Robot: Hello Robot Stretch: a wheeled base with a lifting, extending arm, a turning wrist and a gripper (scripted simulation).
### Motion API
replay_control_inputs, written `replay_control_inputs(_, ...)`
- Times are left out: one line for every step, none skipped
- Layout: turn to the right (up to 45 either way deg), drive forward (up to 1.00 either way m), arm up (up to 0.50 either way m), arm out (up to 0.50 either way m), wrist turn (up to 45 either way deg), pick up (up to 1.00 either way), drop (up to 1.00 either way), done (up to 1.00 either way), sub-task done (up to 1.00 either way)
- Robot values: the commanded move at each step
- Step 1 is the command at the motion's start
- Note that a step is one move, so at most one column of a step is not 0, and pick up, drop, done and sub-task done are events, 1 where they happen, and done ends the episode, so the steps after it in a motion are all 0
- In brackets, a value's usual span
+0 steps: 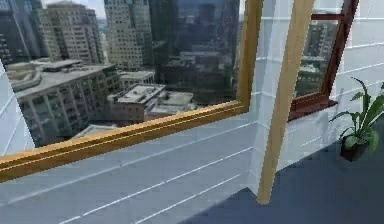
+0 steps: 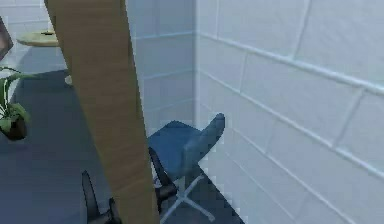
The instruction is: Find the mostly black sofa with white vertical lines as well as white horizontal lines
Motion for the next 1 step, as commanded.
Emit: replay_control_inputs(-9.0, 0.0, 0.0, 0.0, 0.0, 0.0, 0.0, 0.0, 0.0)
